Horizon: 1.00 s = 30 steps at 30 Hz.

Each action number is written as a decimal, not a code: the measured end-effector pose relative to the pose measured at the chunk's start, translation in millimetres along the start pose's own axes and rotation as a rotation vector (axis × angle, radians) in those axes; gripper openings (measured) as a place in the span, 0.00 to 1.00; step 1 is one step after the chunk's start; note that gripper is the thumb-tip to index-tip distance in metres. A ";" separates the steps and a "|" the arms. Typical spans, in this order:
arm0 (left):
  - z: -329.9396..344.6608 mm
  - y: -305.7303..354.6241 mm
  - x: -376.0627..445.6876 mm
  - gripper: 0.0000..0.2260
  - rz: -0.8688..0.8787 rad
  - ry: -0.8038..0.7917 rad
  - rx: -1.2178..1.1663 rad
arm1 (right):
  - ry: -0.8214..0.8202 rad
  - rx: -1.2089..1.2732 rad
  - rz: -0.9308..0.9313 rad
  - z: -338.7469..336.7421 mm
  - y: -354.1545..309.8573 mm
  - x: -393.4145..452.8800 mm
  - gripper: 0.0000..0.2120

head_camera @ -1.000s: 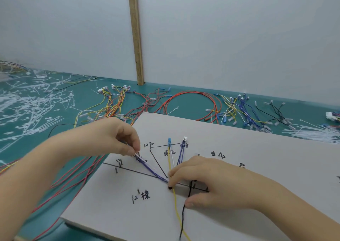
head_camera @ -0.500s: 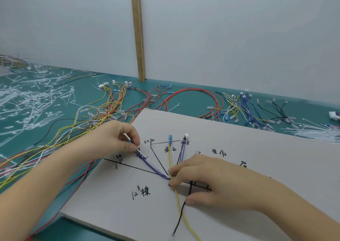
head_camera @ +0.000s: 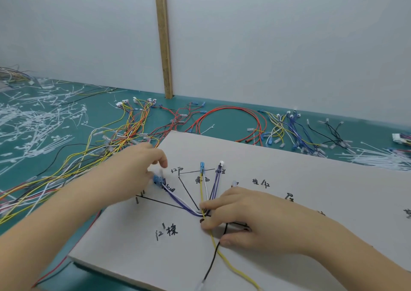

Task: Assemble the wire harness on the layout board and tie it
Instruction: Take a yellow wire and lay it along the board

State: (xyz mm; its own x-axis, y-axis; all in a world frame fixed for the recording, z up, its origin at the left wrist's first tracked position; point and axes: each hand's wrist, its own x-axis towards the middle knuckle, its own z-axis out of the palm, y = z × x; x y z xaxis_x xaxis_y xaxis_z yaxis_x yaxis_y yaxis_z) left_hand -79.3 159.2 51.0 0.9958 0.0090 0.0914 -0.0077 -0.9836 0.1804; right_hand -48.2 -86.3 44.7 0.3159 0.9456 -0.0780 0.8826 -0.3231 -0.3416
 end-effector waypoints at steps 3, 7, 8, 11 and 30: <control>1.5 28.0 -13.5 0.10 0.163 0.045 -0.231 | 0.000 -0.019 -0.013 -0.4 -1.3 -0.6 0.13; 23.2 54.4 -17.2 0.11 0.178 -0.185 -0.424 | 0.039 -0.029 -0.003 -0.3 -3.5 -2.0 0.12; 27.3 54.6 -15.0 0.11 0.157 -0.162 -0.445 | 0.047 -0.049 -0.002 0.0 -4.4 -2.7 0.12; 33.9 51.4 -12.7 0.11 0.125 -0.132 -0.497 | 0.077 -0.178 -0.015 -1.5 -7.4 -4.7 0.11; 37.2 54.2 -22.3 0.09 0.136 -0.066 -0.507 | -0.034 -0.125 0.404 -10.2 -16.3 -30.0 0.08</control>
State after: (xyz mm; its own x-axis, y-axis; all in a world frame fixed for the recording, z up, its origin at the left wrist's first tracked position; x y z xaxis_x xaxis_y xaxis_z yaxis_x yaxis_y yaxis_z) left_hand -98.5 99.0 22.3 0.9862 -0.1400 0.0881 -0.1642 -0.7642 0.6237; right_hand -68.6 -109.8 62.1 0.6356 0.7418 -0.2140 0.7259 -0.6686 -0.1613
